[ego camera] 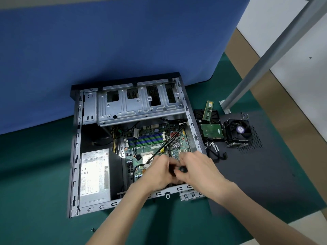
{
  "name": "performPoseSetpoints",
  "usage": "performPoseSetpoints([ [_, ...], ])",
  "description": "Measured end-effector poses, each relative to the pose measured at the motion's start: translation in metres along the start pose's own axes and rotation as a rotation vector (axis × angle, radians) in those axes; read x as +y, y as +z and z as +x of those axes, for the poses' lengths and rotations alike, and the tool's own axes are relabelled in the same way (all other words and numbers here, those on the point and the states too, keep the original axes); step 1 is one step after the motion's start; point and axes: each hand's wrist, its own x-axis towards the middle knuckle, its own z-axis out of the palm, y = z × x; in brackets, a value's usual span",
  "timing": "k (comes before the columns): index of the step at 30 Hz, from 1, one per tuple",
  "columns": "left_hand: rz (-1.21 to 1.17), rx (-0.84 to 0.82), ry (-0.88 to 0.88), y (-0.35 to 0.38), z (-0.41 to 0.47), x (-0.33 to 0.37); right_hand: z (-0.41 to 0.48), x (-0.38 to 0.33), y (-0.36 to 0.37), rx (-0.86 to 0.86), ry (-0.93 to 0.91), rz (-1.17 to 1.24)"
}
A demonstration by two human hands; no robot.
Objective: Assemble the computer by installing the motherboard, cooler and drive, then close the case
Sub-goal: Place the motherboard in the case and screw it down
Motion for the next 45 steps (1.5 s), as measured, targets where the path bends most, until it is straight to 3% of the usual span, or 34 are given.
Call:
performPoseSetpoints([
  [14,-0.043,0.003,0.006,-0.001,0.001,-0.002,0.008,0.003,0.000,0.049,0.062,-0.004],
  [18,-0.058,0.002,-0.009,-0.002,0.001,-0.004,0.007,0.007,0.002,-0.011,0.026,0.111],
  [22,-0.005,0.015,0.021,0.001,0.001,-0.003,0.009,0.000,0.003,0.049,0.028,-0.034],
  [26,-0.077,0.023,-0.008,-0.002,0.002,-0.005,0.007,0.004,0.003,-0.017,-0.028,0.083],
  [30,-0.062,0.003,0.029,0.001,0.003,-0.005,0.010,0.000,0.002,0.045,0.019,-0.042],
  [34,-0.150,0.000,-0.005,-0.001,0.003,-0.004,0.008,0.007,0.000,-0.011,-0.022,0.043],
  [38,-0.080,-0.021,0.027,-0.001,0.002,-0.004,0.009,0.002,0.001,0.038,0.017,-0.044],
  [45,-0.046,-0.017,-0.007,-0.002,0.003,-0.004,0.007,0.005,0.001,-0.035,0.035,0.013],
])
